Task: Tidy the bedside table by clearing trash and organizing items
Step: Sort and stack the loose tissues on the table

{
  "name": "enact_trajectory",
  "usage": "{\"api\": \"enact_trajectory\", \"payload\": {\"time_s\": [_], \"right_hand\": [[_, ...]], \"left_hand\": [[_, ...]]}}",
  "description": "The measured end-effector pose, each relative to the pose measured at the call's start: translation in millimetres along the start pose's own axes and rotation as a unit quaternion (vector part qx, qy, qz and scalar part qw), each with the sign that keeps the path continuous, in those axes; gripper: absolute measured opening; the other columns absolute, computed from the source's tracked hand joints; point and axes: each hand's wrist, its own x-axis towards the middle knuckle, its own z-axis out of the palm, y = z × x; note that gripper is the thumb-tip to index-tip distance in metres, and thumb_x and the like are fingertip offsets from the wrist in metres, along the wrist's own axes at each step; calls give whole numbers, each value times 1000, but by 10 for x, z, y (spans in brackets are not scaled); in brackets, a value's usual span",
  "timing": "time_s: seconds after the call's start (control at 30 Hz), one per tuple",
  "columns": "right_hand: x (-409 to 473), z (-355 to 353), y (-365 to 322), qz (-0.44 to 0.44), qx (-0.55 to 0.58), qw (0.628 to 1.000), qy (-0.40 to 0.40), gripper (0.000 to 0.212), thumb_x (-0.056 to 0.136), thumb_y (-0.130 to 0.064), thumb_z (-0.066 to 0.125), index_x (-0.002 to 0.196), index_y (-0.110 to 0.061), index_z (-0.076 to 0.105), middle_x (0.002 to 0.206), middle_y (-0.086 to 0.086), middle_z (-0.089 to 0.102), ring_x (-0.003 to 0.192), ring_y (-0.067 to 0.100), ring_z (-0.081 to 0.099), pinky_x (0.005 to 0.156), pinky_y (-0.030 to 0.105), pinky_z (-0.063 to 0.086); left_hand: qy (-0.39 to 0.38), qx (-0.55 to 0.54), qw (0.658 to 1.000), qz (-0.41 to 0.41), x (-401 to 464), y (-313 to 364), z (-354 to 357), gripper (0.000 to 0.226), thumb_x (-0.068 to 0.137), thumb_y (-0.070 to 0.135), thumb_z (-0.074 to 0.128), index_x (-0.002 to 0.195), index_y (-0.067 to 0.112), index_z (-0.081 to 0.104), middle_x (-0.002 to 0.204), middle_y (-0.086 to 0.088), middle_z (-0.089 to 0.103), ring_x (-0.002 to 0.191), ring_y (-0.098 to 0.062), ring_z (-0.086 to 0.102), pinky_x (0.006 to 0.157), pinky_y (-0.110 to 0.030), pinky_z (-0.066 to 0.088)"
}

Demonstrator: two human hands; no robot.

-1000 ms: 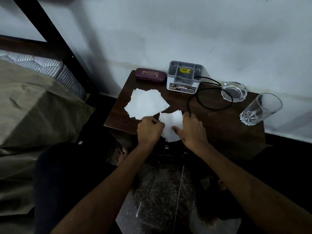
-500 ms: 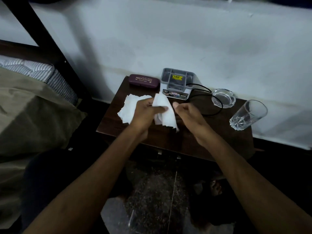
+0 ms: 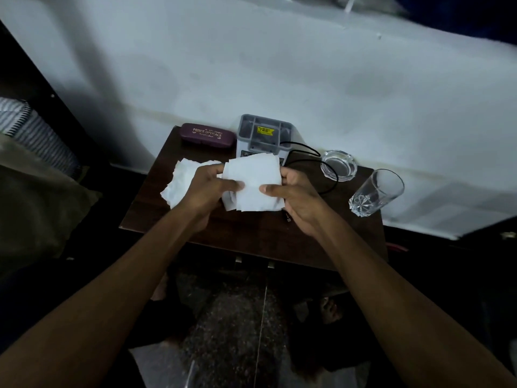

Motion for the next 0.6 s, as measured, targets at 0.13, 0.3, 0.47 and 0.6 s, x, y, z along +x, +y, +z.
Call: {"api": "enact_trajectory", "payload": {"time_s": [0.13,0.3,0.47,0.6], "right_hand": [[36,-24,-25,0,16,1000,-4,35,90,8,69,122,-5,69,123,17,74,109,31,73,94,50,58],[88,-60,-35,-7,53,998,-18,24,88,16,65,99,-5,72,100,14,75,96,26,72,91,43,59],[84,-116,-76,-15,116,992,-41,31,88,22,53,89,-5,69,110,15,75,106,26,72,99,43,57],[113,-216,-98,-11,177,983,-38,30,93,15,40,87,-1,65,108,16,74,102,27,71,101,44,58]], "left_hand": [[-40,-6,999,8,25,55,-47,26,92,-4,66,110,11,78,98,-5,81,89,-17,77,69,-26,60],[-83,13,996,12,64,131,-119,32,93,-8,49,89,7,77,82,-11,76,73,-21,72,63,-28,56],[-80,-4,996,28,82,236,-121,36,88,-11,45,97,-4,79,106,-31,76,95,-32,74,86,-38,58],[-81,-32,996,13,118,324,-168,43,86,-4,38,108,-13,73,114,-28,76,101,-34,71,81,-35,59]]}}
